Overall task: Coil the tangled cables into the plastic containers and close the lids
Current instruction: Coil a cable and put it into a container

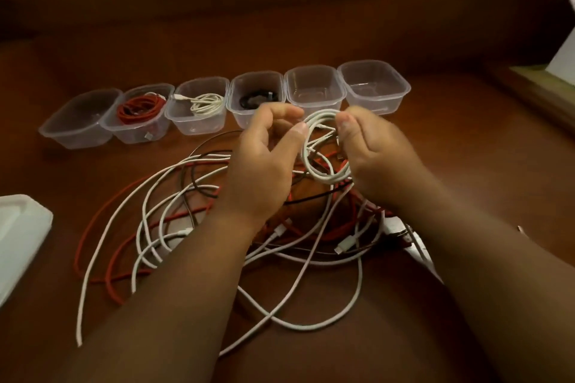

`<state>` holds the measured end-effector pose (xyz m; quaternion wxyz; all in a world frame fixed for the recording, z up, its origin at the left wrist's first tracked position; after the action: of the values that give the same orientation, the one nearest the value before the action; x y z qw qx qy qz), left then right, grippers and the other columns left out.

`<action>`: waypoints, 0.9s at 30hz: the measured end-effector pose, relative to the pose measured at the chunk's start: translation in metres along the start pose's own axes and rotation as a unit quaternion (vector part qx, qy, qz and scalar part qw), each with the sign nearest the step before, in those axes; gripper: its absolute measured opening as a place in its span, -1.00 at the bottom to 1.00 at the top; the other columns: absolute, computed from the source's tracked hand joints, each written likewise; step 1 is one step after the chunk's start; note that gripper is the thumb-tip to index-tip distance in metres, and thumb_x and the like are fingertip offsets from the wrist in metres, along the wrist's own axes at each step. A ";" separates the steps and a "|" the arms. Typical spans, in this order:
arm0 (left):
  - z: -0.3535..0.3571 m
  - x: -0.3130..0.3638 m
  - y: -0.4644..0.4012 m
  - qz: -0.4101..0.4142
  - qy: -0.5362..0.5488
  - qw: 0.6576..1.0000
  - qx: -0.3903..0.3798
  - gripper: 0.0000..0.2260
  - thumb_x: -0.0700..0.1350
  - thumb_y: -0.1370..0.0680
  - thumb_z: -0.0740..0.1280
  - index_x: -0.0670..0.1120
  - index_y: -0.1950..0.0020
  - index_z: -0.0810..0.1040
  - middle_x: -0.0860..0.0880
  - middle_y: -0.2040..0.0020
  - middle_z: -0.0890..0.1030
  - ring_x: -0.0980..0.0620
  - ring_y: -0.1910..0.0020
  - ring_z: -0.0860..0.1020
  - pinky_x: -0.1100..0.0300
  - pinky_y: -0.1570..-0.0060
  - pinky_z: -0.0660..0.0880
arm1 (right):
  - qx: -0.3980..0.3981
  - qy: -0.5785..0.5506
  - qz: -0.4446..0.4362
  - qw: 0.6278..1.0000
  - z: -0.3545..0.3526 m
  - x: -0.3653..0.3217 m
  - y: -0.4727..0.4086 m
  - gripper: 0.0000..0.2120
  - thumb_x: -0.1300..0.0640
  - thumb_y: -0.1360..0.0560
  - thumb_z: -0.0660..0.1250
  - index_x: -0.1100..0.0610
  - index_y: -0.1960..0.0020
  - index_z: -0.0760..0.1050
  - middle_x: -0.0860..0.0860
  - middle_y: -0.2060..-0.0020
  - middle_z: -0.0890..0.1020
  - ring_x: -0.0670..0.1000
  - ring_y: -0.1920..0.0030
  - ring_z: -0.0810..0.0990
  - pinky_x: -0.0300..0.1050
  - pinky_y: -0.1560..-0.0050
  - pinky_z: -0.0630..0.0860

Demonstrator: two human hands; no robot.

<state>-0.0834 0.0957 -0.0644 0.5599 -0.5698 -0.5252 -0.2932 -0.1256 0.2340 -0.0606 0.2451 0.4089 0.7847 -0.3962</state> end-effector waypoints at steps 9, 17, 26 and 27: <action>0.004 0.015 0.014 0.052 -0.092 0.994 0.000 -0.87 -0.10 -0.63 0.31 0.01 -0.13 0.63 0.10 0.04 0.66 0.18 0.01 0.62 0.31 0.01 0.54 | 0.043 -0.038 -0.037 0.998 -0.004 -0.007 0.006 -0.71 0.04 -0.69 0.06 0.04 0.17 0.37 -0.07 0.41 0.42 -0.14 0.41 0.40 -0.28 0.42 0.33; 0.029 -0.020 0.022 -0.259 0.311 0.905 -0.131 -0.73 -0.17 -0.47 0.28 -0.21 -0.13 0.59 -0.15 0.06 0.63 -0.07 0.05 0.59 -0.01 -0.12 0.54 | -0.003 0.074 -0.045 0.996 0.007 -0.005 0.003 -0.70 0.02 -0.68 0.05 -0.12 0.24 0.20 -0.16 0.39 0.40 -0.34 0.32 0.43 -0.45 0.32 0.31; 0.031 -0.015 0.021 -0.250 0.421 0.866 -0.107 -0.80 -0.27 -0.42 0.34 -0.09 -0.02 0.52 -0.01 0.27 0.61 0.08 0.31 0.55 0.18 0.19 0.57 | -0.022 0.110 -0.046 0.993 0.012 -0.003 0.003 -0.78 -0.03 -0.67 0.04 -0.02 0.12 0.31 -0.17 0.34 0.43 -0.18 0.34 0.42 -0.37 0.32 0.30; 0.029 -0.015 0.020 -0.241 0.427 0.865 -0.106 -0.77 -0.27 -0.43 0.36 -0.06 -0.03 0.48 0.00 0.27 0.61 0.10 0.32 0.54 0.18 0.20 0.57 | -0.019 0.110 -0.048 0.993 0.012 -0.004 0.003 -0.79 -0.03 -0.68 0.03 0.00 0.09 0.32 -0.17 0.34 0.43 -0.17 0.33 0.42 -0.37 0.31 0.30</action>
<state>-0.0767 0.1224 -0.0910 0.5779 -0.3006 -0.3216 -0.6873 -0.1203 0.2236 -0.0659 0.1457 0.4071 0.8331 -0.3449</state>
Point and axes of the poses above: each hand's wrist, its own y-axis away from the middle knuckle, its own z-axis out of the palm, x = y × z, the point moved 8 cm from there along -y, towards the middle knuckle
